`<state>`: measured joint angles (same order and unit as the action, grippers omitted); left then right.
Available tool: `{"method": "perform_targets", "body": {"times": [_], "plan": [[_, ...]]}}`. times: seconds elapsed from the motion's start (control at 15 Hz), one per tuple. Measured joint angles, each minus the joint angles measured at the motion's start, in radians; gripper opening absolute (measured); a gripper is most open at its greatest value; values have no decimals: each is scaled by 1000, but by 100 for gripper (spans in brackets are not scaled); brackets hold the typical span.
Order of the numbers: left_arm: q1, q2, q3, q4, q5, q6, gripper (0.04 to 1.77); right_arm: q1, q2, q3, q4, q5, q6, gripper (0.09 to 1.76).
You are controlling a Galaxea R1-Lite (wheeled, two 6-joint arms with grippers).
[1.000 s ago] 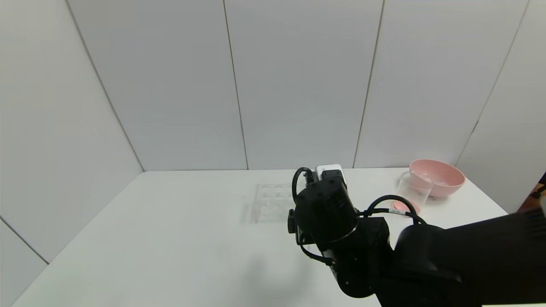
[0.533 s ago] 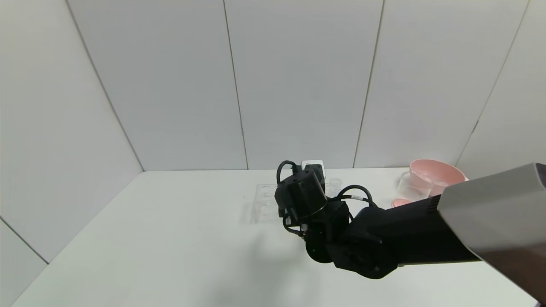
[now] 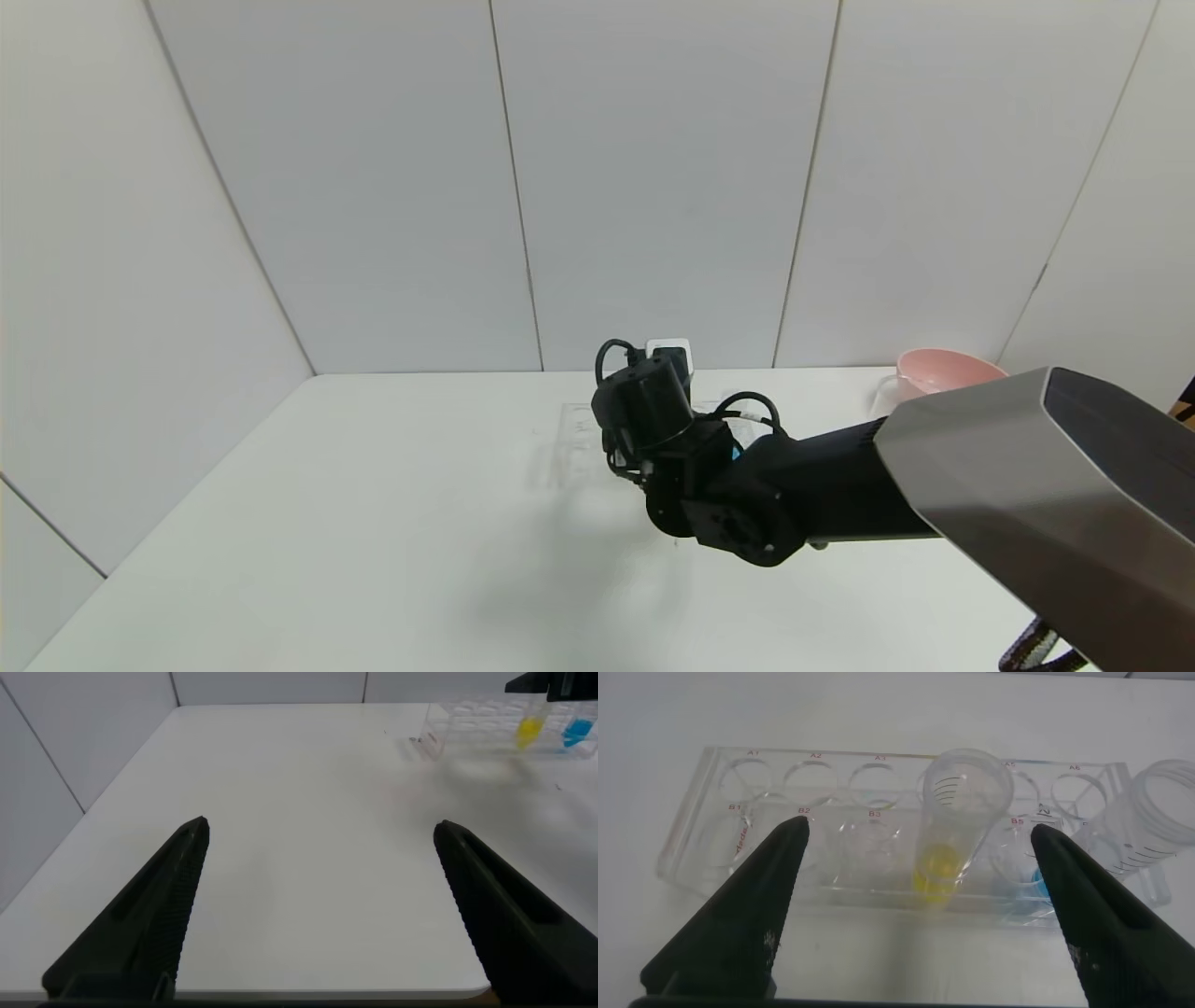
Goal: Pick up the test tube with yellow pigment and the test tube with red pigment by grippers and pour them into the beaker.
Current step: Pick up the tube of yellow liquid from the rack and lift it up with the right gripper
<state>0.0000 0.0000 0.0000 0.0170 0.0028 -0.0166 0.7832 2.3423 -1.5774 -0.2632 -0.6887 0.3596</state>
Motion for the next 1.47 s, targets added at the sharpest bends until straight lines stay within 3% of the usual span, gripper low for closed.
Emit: {"method": "perform_targets", "body": {"times": [0.87,1.07,1.33,1.4,1.47], "plan": [[0,0,0,0,0,0,172,-41,49,-38,-19,21,-7,171],[0,0,0,0,0,0,172,-44,48,-37,-13,21,-8,120],[0,0,0,0,0,0,172,-44,47,-26,-4,21,-6,76],[0,0,0,0,0,0,172,-44,47,-25,-5,22,-5,50],[0,0,0,0,0,0,172,-44,46,-24,-5,21,-5,50]]}}
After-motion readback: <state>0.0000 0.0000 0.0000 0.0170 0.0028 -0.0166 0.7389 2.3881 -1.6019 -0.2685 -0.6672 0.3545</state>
